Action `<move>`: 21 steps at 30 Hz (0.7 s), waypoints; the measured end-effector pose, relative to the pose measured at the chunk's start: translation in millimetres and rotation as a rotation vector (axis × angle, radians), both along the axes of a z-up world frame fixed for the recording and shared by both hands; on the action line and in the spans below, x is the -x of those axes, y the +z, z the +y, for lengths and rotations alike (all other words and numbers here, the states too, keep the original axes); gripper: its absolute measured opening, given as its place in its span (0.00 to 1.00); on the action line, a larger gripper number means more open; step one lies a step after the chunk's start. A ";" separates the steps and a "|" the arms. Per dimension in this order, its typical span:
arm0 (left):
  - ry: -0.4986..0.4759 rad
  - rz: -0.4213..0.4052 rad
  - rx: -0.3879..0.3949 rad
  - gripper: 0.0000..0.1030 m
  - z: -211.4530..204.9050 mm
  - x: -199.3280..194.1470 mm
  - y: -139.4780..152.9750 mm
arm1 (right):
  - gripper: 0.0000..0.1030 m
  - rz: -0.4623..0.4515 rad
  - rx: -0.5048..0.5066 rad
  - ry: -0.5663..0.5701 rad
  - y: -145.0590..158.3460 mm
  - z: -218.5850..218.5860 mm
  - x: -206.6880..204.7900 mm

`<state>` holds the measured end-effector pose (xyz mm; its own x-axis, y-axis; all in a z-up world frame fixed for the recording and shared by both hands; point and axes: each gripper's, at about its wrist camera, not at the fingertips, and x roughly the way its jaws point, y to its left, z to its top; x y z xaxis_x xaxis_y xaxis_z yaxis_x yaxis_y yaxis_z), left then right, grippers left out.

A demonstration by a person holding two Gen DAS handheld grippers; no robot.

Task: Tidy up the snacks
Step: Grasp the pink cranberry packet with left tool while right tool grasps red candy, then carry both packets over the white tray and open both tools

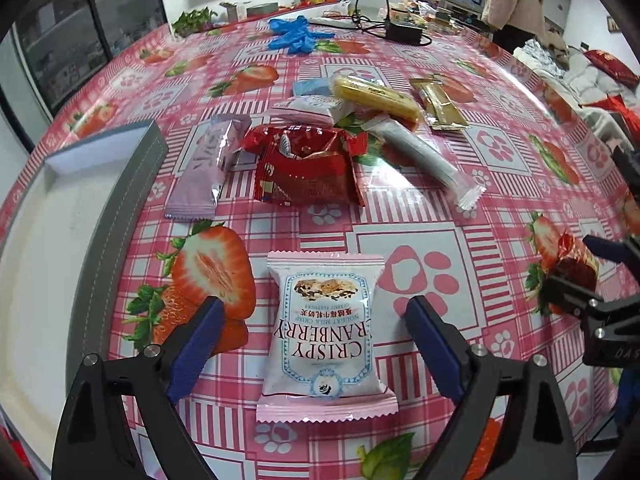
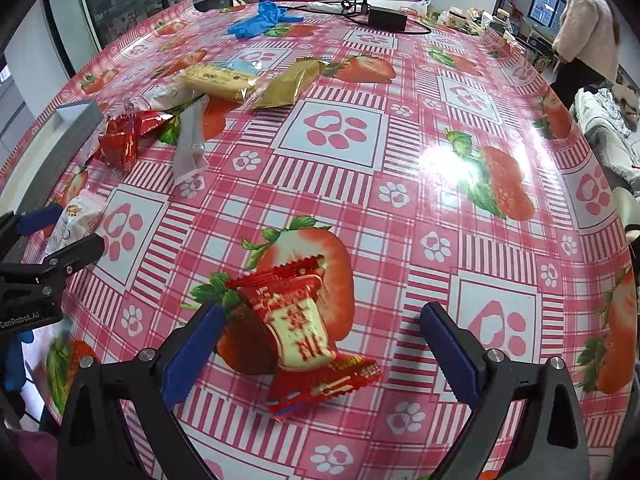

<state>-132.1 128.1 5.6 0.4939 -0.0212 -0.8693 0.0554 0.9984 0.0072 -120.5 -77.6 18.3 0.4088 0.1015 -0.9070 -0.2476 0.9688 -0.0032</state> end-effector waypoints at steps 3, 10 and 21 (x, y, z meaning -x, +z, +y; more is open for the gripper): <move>-0.017 0.004 0.005 0.80 -4.0 0.4 1.9 | 0.95 0.004 -0.003 -0.014 -0.6 -0.2 -0.3; -0.119 -0.007 0.075 0.40 -15.4 15.0 19.0 | 0.26 0.031 -0.092 -0.068 13.2 -8.4 3.9; -0.070 -0.148 0.102 0.40 25.6 36.0 81.0 | 0.26 0.012 -0.192 -0.076 44.7 -4.7 15.6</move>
<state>-168.1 153.7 86.6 0.6101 -0.1441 -0.7791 0.1308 0.9882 -0.0803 -136.1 -82.4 63.0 0.4112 0.2422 -0.8788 -0.1723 0.9673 0.1860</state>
